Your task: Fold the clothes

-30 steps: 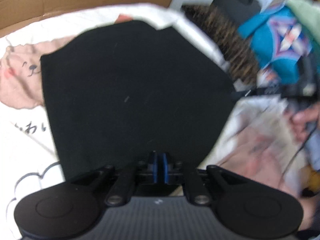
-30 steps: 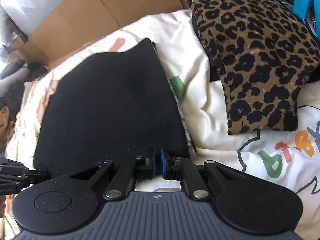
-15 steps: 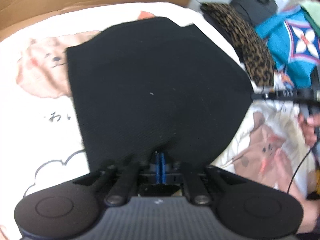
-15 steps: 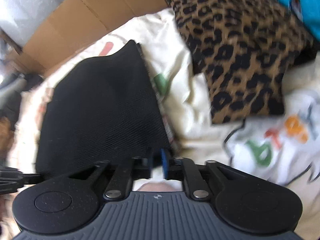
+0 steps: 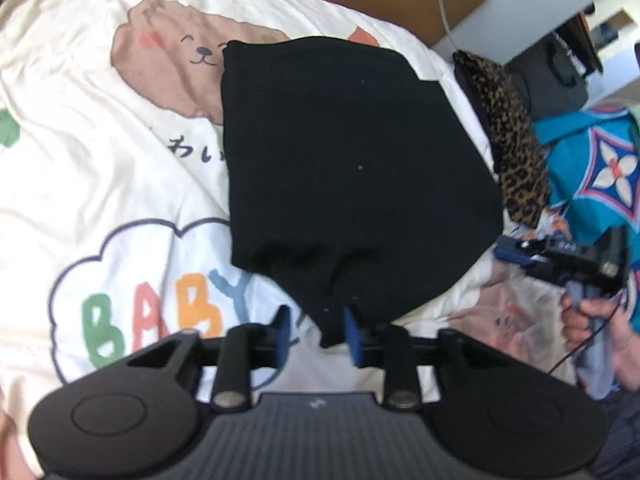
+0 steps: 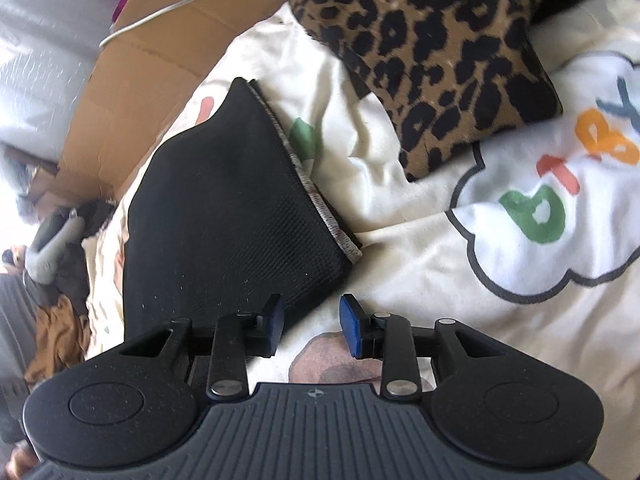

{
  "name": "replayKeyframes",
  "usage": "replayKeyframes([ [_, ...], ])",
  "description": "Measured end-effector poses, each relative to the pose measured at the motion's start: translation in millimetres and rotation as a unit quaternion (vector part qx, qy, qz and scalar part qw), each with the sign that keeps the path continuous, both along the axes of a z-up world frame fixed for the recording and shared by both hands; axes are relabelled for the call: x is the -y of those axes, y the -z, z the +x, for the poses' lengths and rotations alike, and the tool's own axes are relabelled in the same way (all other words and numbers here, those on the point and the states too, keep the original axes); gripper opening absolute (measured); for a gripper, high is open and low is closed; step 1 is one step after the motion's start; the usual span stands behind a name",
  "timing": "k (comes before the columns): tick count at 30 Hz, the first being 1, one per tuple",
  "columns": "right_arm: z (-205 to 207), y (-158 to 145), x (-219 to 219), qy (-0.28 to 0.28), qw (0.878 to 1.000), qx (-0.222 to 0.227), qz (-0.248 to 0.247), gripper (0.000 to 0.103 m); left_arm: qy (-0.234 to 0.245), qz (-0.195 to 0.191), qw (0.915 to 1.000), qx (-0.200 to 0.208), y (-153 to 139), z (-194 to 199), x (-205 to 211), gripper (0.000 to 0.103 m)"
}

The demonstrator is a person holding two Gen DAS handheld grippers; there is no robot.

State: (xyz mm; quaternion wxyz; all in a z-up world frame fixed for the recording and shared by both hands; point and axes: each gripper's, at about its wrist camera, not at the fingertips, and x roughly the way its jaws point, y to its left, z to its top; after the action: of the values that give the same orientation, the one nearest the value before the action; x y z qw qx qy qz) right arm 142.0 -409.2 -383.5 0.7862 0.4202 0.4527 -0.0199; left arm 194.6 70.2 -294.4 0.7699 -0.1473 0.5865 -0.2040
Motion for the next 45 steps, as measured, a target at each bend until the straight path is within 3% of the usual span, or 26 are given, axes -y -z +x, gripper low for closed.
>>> replayKeyframes([
  [1,0,3,1,0.006,1.000,0.000,0.009,0.038,-0.001,-0.008,1.0000,-0.002,2,0,1,0.049],
  [3,1,8,3,0.019,1.000,0.001,0.025,0.039,-0.005,-0.028,0.9996,-0.009,9,0,2,0.049],
  [7,2,18,9,0.042,0.998,0.004,0.055,0.040,-0.033,-0.069,0.9957,-0.053,35,3,-2,0.044],
  [10,1,22,13,0.060,0.995,0.008,0.073,0.039,-0.037,-0.087,0.9938,-0.059,41,-4,-5,0.043],
  [12,0,24,16,0.070,0.994,0.013,0.083,0.039,-0.038,-0.094,0.9932,-0.057,42,-7,-6,0.035],
  [14,-1,26,18,0.081,0.992,0.019,0.091,0.039,-0.043,-0.096,0.9929,-0.056,43,-9,-9,0.018],
  [16,-1,25,19,0.084,0.991,0.028,0.096,0.038,-0.047,-0.100,0.9924,-0.054,42,-11,-12,0.014],
  [17,-1,24,19,0.082,0.991,0.032,0.097,0.029,-0.048,-0.104,0.9920,-0.053,41,-12,-13,0.013],
  [21,-1,25,19,0.078,0.991,0.031,0.101,0.026,-0.047,-0.109,0.9916,-0.053,39,-14,-17,0.013],
  [25,1,39,20,0.099,0.986,0.035,0.131,0.033,-0.054,-0.111,0.9902,-0.064,44,-10,-18,0.021],
  [28,4,47,21,0.113,0.981,0.041,0.151,0.032,-0.101,-0.148,0.9781,-0.105,58,-7,-26,0.024],
  [30,4,47,20,0.112,0.981,0.047,0.149,0.027,-0.101,-0.144,0.9786,-0.107,61,-7,-25,0.019],
  [32,3,46,20,0.107,0.982,0.054,0.146,0.011,-0.101,-0.136,0.9797,-0.107,59,-8,-25,0.011],
  [33,1,45,21,0.105,0.982,0.059,0.148,0.009,-0.101,-0.133,0.9802,-0.106,57,-9,-25,0.011],
  [40,-2,52,21,0.109,0.979,0.062,0.161,0.013,-0.070,-0.097,0.9893,-0.083,54,-11,-20,0.011],
  [45,0,56,20,0.113,0.977,0.063,0.172,0.018,-0.079,-0.099,0.9885,-0.082,71,-10,-21,0.017],
])
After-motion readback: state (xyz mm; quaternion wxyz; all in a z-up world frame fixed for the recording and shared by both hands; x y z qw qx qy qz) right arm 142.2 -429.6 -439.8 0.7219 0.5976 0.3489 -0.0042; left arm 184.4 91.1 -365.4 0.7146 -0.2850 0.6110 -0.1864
